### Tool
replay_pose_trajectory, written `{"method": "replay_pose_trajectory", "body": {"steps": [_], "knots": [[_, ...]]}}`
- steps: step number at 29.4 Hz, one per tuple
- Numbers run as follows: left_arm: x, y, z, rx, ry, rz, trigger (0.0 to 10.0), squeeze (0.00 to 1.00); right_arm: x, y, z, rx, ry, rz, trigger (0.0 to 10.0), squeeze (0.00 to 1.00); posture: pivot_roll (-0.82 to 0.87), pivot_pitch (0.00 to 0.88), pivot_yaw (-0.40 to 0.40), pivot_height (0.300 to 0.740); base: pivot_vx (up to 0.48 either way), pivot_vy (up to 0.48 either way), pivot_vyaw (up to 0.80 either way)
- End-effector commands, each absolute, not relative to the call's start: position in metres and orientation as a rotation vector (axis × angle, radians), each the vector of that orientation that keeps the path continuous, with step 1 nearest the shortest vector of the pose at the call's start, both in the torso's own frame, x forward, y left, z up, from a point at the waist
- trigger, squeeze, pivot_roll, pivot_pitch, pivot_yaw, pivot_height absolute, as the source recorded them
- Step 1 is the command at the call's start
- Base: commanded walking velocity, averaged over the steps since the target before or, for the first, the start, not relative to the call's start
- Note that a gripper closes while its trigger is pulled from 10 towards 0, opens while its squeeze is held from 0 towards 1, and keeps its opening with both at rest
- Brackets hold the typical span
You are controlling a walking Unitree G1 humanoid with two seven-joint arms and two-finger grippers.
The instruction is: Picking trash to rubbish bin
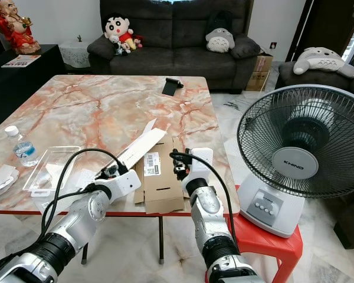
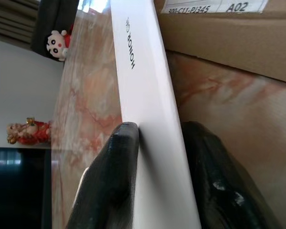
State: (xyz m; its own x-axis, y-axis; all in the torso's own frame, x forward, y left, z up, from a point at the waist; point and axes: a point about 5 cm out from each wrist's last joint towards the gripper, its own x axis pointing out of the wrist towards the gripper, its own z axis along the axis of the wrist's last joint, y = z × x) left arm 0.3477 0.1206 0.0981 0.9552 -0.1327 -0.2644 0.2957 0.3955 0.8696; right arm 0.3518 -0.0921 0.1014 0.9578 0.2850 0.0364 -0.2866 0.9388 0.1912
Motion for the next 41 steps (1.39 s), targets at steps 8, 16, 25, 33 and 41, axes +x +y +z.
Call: {"method": "replay_pose_trajectory", "body": {"steps": [8,16,25,33,41], "knots": [[0.35,0.12,0.103,1.15,0.146,-0.261,0.0,0.0,0.352,-0.093,0.099,0.184,0.004,0.298,10.0,0.0,-0.02,0.0,0.001,0.74,0.0,0.0,0.0],[0.352,0.119,0.107,1.152,0.126,-0.243,0.0,0.0,0.351,-0.093,0.099,0.182,0.004,0.299,10.0,0.0,-0.02,0.0,-0.001,0.74,0.0,0.0,0.0],[0.36,0.126,0.132,1.095,0.005,-0.066,10.0,0.0,0.351,-0.092,0.1,0.187,-0.001,0.305,10.0,0.0,-0.02,0.0,-0.005,0.74,0.0,0.0,0.0],[0.359,0.115,0.148,0.787,-0.118,-0.069,10.0,0.0,0.351,-0.091,0.102,0.202,-0.02,0.305,10.0,0.0,-0.01,0.0,-0.007,0.74,0.0,0.0,0.0],[0.352,0.116,0.153,0.477,-0.194,-0.029,10.0,0.0,0.357,-0.102,0.122,0.224,-0.131,0.248,10.0,0.0,-0.02,0.0,-0.008,0.74,0.0,0.0,0.0]]}}
